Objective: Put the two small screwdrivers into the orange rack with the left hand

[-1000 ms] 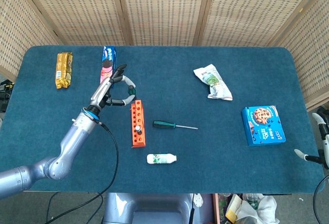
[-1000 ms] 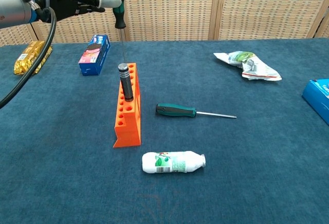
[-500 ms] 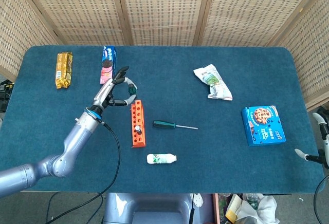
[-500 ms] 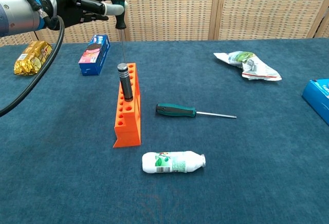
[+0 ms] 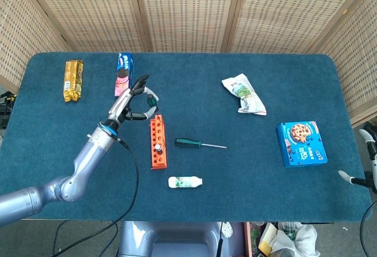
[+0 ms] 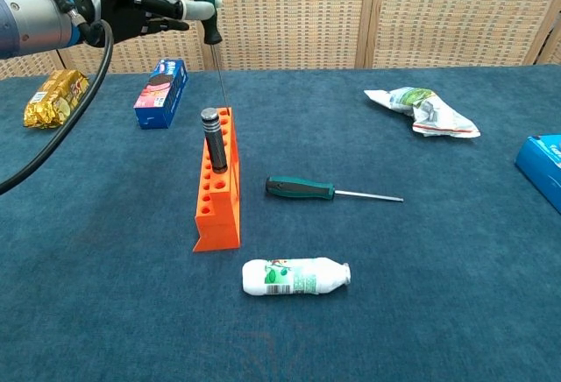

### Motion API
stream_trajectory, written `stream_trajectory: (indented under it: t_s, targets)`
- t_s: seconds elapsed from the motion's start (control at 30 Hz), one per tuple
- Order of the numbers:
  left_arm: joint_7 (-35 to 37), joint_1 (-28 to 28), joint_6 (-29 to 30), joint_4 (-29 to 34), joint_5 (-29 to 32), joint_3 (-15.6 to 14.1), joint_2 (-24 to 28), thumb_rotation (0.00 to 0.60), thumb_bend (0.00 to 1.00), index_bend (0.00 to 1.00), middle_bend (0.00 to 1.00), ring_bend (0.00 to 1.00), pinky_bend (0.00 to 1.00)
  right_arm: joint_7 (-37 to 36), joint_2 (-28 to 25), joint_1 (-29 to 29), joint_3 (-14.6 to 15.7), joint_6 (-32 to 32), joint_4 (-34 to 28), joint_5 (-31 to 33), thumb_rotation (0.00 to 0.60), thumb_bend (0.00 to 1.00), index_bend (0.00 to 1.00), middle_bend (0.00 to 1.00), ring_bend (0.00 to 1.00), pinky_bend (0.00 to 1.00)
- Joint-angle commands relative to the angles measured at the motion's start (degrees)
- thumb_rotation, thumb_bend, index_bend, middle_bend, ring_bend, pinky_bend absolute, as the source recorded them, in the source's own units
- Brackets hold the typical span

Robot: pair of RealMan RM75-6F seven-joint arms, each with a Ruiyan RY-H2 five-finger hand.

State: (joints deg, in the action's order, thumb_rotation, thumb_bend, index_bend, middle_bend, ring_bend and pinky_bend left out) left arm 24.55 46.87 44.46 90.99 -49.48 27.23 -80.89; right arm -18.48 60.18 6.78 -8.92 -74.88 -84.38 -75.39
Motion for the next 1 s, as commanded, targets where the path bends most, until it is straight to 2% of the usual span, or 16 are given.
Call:
stream_trajectory:
  t_s: [0.03, 0.63, 1.0]
  targets:
    - [0.0, 0.3, -0.1, -0.1, 0.2, 0.0, -0.3, 0.600, 0.52, 0.71, 0.00, 0.00, 0.00, 0.0, 0.0, 0.0, 0.0, 0.0, 0.0, 0.0, 0.600, 0.00, 0.00, 0.00, 0.00, 0.00]
    - [-1.1, 0.5, 0.1, -0.7, 0.9, -0.7, -1.0, 0.600, 0.52, 0.71, 0.00, 0.00, 0.00, -0.5, -0.1, 0.0, -0.1, 0.1, 0.2, 0.1, 0.600, 0.00, 0.00, 0.00, 0.00, 0.00]
    - [-0.3, 0.1, 0.2, 0.3, 0.2, -0.2, -0.3, 0.600, 0.52, 0.71, 0.00, 0.00, 0.00, -0.5, -0.1, -0.1, -0.2, 0.1, 0.2, 0.2, 0.600, 0.00, 0.00, 0.00, 0.00, 0.00]
